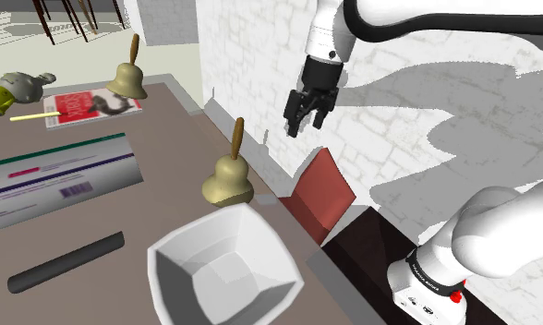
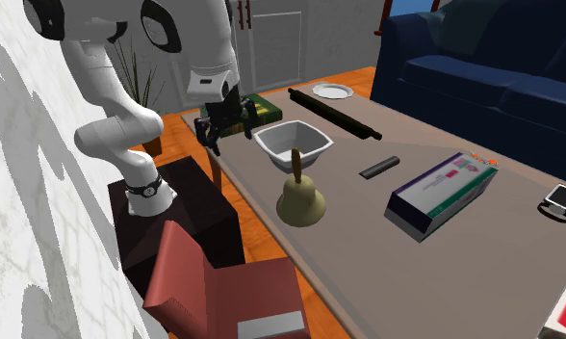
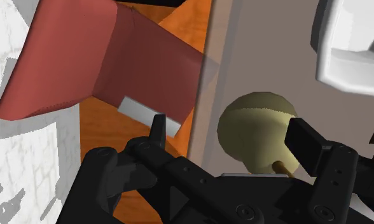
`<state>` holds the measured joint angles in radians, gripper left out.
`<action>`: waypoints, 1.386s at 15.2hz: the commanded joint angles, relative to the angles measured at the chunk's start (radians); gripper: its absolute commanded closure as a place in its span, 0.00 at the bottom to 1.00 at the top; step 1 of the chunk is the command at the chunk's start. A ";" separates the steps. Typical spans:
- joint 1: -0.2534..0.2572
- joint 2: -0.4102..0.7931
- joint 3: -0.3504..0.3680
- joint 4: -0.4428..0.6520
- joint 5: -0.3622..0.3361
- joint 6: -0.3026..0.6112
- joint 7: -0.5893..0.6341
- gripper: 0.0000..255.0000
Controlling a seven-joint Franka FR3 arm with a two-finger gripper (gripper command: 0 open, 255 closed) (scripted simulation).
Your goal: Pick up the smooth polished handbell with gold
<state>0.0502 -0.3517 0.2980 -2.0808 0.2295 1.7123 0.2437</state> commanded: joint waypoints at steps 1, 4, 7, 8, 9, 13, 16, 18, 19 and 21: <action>0.001 0.062 0.023 0.061 -0.005 0.015 0.041 0.00; 0.005 0.167 0.060 0.170 -0.026 0.031 0.109 0.00; 0.015 0.277 0.092 0.291 -0.059 0.036 0.180 0.00; 0.021 0.315 0.102 0.335 -0.073 0.036 0.204 0.00; 0.027 0.354 0.110 0.381 -0.088 0.034 0.228 0.00; 0.047 0.441 0.125 0.473 -0.124 0.037 0.278 0.00; 0.047 0.437 0.124 0.428 -0.121 0.078 0.272 0.00; 0.046 0.435 0.124 0.399 -0.120 0.105 0.268 0.00; 0.046 0.435 0.124 0.378 -0.119 0.126 0.266 0.00; 0.046 0.435 0.124 0.378 -0.119 0.126 0.266 0.00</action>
<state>0.0970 0.0840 0.4220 -1.6963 0.1099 1.8320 0.5111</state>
